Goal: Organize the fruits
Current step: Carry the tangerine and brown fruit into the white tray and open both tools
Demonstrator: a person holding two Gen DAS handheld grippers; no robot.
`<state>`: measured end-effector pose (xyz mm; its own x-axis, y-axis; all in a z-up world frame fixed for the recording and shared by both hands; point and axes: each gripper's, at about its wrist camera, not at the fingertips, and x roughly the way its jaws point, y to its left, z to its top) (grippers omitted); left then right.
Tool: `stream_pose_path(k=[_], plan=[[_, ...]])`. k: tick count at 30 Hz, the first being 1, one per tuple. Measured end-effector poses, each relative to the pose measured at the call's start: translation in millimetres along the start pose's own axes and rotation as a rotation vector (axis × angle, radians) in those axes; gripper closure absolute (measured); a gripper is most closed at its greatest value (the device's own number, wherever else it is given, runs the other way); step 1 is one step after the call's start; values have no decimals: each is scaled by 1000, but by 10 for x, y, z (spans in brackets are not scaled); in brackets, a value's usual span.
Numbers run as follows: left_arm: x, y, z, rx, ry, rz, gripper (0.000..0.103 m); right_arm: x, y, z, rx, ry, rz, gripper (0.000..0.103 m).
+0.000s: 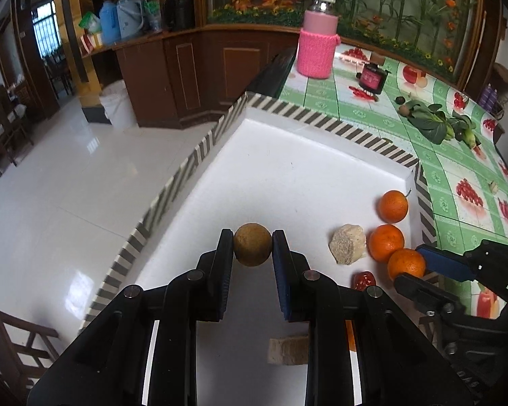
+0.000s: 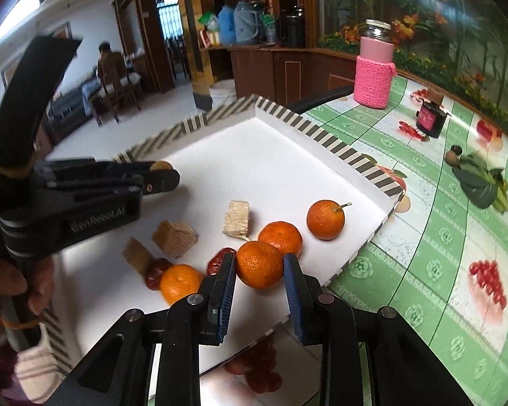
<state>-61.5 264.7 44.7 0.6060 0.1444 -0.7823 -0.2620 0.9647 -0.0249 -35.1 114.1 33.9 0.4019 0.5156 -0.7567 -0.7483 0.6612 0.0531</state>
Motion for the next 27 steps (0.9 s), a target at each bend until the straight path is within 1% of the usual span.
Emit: stream_pose_path(k=[3,9,14,18,20,22,23,27], plan=[[12,-3,25,6,-9,22,81,24,58,17,-38,10,-15,75],[76,-22,32,5,19,15,81,103,215,27,-99,37,-22,75],[145,-40,34,6,53,15,81,126,174,10,-59,32,6,75],[173,-54,38,12,66,26,80,144,116,2,4,23,61,74],[169,-50,36,10,66,38,72,138,90,-5,38,19,96,70],[131,-47,36,4,46,48,46,85,74,-11,66,-1,135,68],[104,-44,34,0,33,52,43,52,74,-9,74,-13,149,68],[-19,-58,18,-9,-15,85,42,-113,64,-16,94,-54,153,67]])
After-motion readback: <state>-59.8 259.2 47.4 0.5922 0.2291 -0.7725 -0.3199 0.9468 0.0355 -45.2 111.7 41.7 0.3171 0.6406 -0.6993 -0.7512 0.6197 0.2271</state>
